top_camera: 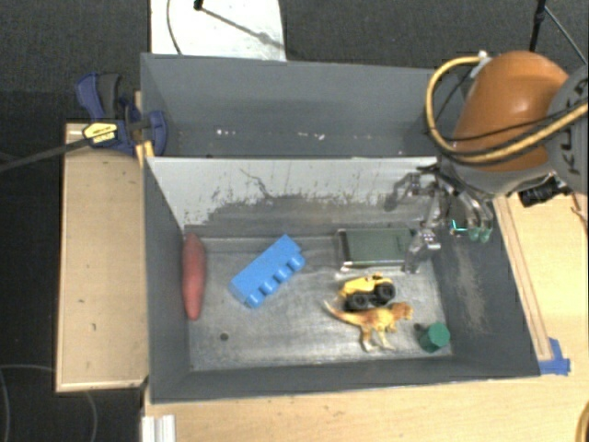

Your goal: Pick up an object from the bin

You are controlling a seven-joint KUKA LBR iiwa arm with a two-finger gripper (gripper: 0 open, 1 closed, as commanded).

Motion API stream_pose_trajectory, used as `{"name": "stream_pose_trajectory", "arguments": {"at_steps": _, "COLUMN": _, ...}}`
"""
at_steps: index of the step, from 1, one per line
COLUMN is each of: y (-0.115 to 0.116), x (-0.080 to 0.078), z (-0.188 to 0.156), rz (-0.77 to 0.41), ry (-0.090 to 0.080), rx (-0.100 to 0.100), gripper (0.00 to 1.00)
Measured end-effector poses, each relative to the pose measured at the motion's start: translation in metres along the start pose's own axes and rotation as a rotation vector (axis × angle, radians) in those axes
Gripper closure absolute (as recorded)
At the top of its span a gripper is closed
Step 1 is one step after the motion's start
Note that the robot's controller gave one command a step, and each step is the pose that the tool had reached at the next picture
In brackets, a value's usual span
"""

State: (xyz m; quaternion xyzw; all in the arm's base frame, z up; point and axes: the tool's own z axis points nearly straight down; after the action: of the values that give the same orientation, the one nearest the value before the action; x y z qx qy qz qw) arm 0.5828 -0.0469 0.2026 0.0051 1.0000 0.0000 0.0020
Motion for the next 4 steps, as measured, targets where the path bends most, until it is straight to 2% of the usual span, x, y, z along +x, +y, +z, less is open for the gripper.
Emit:
{"name": "stream_pose_trajectory", "arguments": {"at_steps": 1, "y": 0.0, "x": 0.0, "z": 0.0, "rz": 0.0, "ry": 0.0, "rx": 0.0, "gripper": 0.0}}
{"name": "stream_pose_trajectory", "arguments": {"at_steps": 2, "y": 0.014, "x": 0.01, "z": 0.055, "rz": -0.024, "ry": -0.005, "rx": 0.001, "gripper": 0.0}}
{"name": "stream_pose_trajectory", "arguments": {"at_steps": 3, "y": -0.004, "x": 0.036, "z": 0.103, "rz": -0.442, "ry": -0.001, "rx": 0.0, "gripper": 1.0}}
{"name": "stream_pose_trajectory", "arguments": {"at_steps": 4, "y": -0.004, "x": 0.036, "z": 0.103, "rz": -0.442, "ry": -0.001, "rx": 0.0, "gripper": 1.0}}
